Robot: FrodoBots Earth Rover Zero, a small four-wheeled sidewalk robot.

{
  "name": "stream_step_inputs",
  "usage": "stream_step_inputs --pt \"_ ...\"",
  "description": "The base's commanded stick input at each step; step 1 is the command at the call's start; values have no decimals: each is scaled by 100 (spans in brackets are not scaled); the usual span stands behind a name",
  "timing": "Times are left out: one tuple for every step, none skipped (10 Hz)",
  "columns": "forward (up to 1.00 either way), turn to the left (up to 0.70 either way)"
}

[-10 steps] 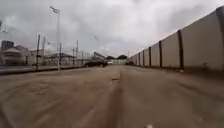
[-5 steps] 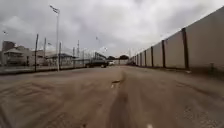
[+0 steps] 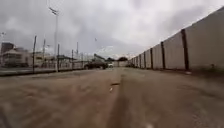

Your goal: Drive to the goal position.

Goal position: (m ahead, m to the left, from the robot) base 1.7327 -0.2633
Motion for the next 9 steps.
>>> stream_step_inputs --pt "85 0" --pt "85 0" --pt "85 0" --pt "85 0" --pt "85 -7" --pt "85 -29" --pt "85 -34" --pt "85 -34" --pt "85 -34"
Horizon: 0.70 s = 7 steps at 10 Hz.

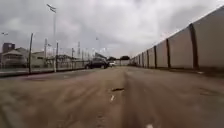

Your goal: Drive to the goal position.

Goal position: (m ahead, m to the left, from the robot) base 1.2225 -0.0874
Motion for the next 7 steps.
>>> stream_step_inputs --pt "85 -34" --pt "85 -34" --pt "85 -11" --pt "85 -13" --pt "85 -34" --pt "85 -34" --pt "85 -34"
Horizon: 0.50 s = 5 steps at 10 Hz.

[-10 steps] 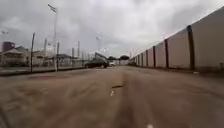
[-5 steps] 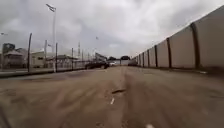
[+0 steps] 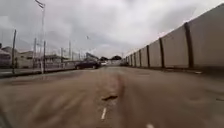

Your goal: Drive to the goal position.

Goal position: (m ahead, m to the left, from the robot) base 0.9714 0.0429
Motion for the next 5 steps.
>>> stream_step_inputs --pt "85 -34" --pt "85 -34" --pt "85 -34" --pt "85 -34" --pt "85 -34"
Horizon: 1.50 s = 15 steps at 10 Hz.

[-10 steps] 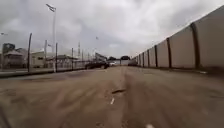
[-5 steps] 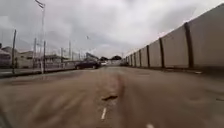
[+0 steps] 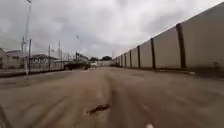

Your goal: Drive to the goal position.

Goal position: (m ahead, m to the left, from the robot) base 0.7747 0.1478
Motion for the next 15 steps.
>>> stream_step_inputs --pt "85 -34" --pt "85 -34" --pt "85 -34" --pt "85 -31" --pt "85 -29" --pt "85 -27" --pt "85 -24" --pt "85 -22" --pt "85 -20" --pt "85 -17" --pt "85 -15" --pt "85 -13" --pt "85 -11" --pt "85 -8" --pt "85 -6"
